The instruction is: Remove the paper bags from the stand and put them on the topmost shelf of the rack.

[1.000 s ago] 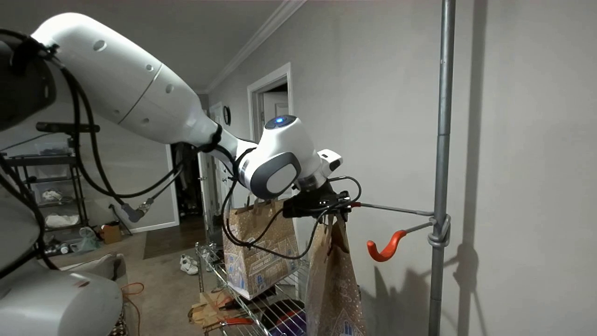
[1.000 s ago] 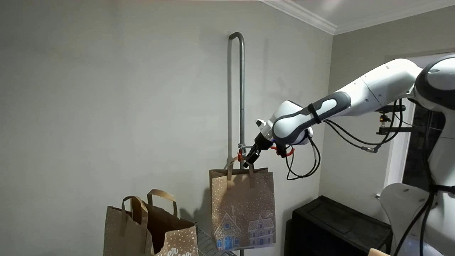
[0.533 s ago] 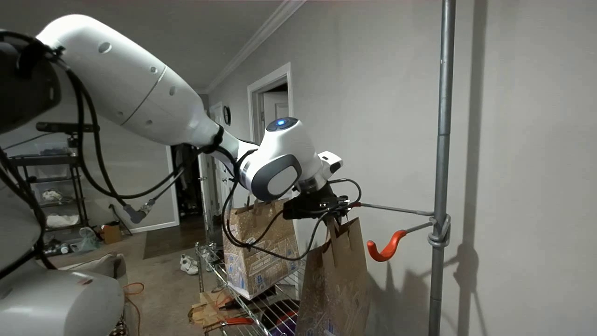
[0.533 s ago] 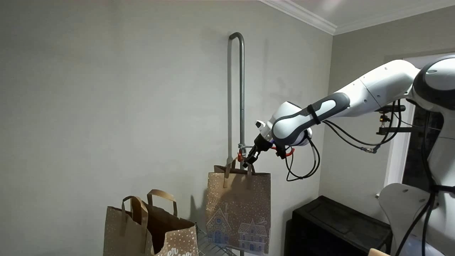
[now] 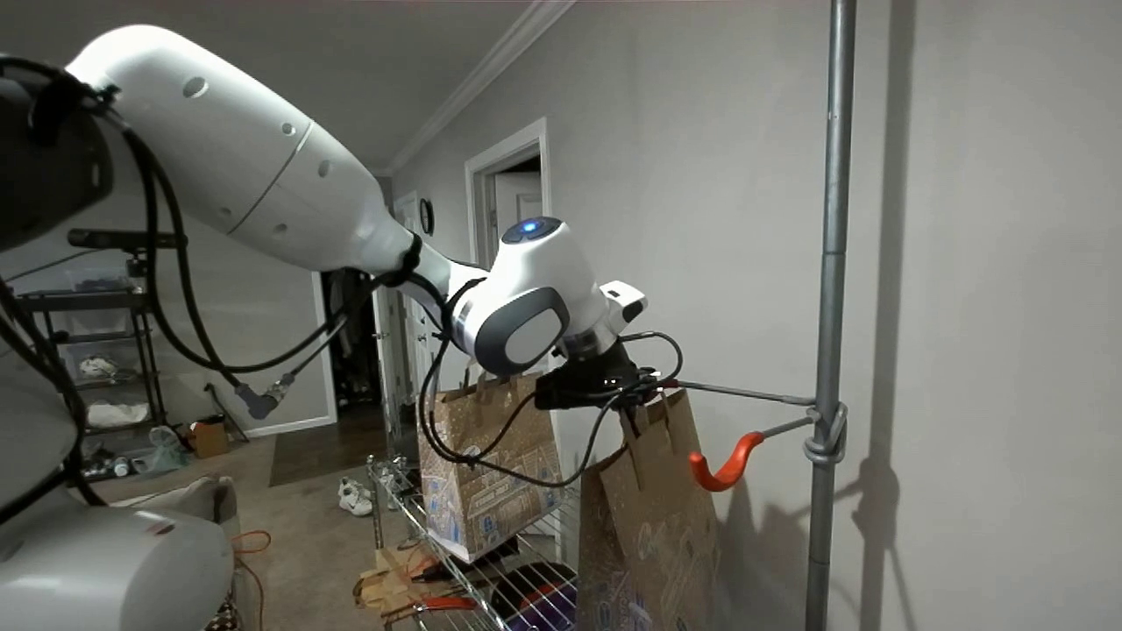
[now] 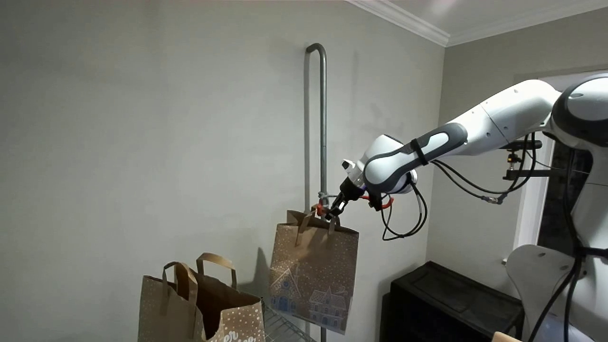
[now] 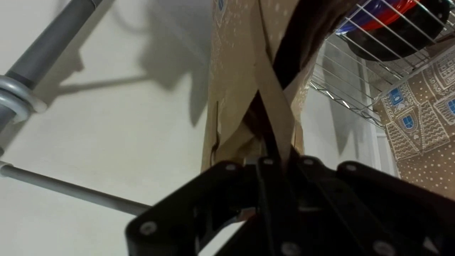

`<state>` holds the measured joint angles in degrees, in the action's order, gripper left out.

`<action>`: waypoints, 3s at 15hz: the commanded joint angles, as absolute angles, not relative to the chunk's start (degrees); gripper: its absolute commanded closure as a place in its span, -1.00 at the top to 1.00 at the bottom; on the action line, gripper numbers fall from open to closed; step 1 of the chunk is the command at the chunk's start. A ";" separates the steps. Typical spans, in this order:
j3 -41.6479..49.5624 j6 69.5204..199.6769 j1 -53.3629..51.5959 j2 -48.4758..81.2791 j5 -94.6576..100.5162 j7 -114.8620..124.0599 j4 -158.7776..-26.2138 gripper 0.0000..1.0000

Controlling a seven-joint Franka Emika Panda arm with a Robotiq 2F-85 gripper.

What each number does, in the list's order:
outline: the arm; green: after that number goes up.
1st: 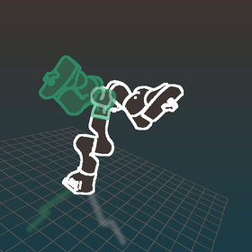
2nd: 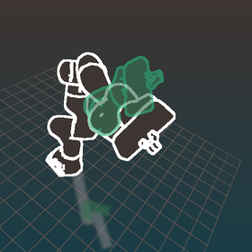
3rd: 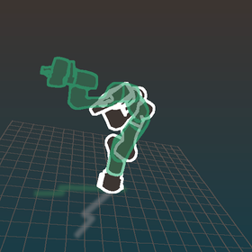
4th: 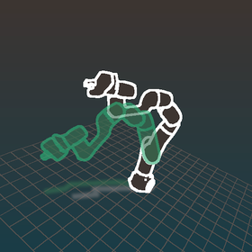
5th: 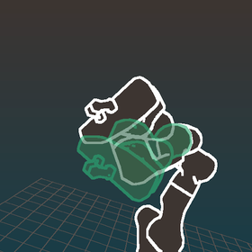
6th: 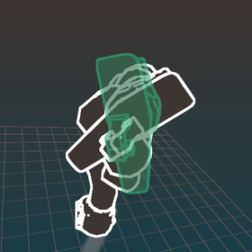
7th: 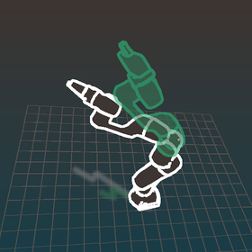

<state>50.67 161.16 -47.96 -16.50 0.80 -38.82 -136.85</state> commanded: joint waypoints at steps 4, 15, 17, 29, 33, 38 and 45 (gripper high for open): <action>40.34 159.85 -36.89 -16.93 1.68 -38.53 -136.46 -0.91; 16.03 150.18 -15.39 -18.74 -6.41 -38.53 -136.71 -0.90; 14.31 150.27 -14.15 -18.89 -7.62 -37.86 -136.69 -0.91; 6.93 151.59 -8.52 -18.82 -5.52 -24.33 -134.63 -0.89; 5.34 152.19 -8.56 -18.69 -5.46 -22.30 -133.50 -0.91; 3.73 152.22 -9.03 -17.45 -5.32 -21.76 -132.45 -0.90; 2.16 151.72 -8.08 -12.47 -3.71 -20.96 -130.54 -0.90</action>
<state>3.55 151.89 -9.61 -15.13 -5.81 -23.05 -132.73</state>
